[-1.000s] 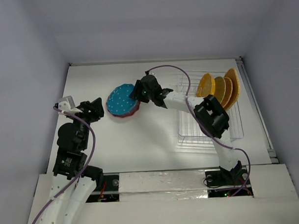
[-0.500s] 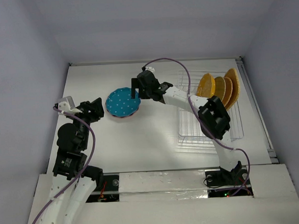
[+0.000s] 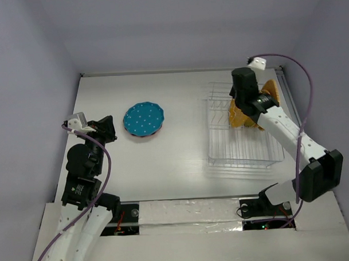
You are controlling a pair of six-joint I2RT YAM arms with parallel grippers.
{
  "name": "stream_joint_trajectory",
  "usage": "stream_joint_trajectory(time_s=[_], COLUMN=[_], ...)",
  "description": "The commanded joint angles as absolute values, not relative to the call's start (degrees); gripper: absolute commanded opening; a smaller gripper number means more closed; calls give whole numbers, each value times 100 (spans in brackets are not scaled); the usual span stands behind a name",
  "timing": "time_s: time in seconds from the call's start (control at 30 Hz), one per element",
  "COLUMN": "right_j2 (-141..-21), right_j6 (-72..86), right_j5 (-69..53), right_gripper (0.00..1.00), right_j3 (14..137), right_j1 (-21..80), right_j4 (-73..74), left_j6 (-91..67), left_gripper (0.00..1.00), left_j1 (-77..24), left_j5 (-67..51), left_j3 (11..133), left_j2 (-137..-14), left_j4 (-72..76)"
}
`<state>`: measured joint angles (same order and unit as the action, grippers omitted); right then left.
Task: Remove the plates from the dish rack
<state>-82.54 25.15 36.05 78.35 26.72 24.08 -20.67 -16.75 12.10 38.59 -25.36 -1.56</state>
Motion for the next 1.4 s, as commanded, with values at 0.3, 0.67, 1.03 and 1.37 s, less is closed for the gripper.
stream_joint_trajectory(time_s=[0.3, 0.67, 1.03, 1.37], right_j2=[-8559, -8684, -7982, -7453], right_j6=[2215, 1828, 1450, 1766], right_j5=[4192, 4289, 4342, 3791], right_gripper=[67, 12, 0, 0], right_j3=[6952, 7549, 8348, 8359], right_j1=[1731, 1679, 1924, 3022], right_j4=[2409, 2645, 3225, 2330], left_j6=[-2065, -2065, -2083, -2083], left_gripper=[18, 19, 21, 22], left_j1=[-1644, -1644, -1644, -1644], left_j5=[1187, 1187, 1187, 1187], left_j3=[3814, 3814, 3806, 3806], left_j2=[-2514, -2531, -2549, -2558], left_j4=[114, 132, 149, 158])
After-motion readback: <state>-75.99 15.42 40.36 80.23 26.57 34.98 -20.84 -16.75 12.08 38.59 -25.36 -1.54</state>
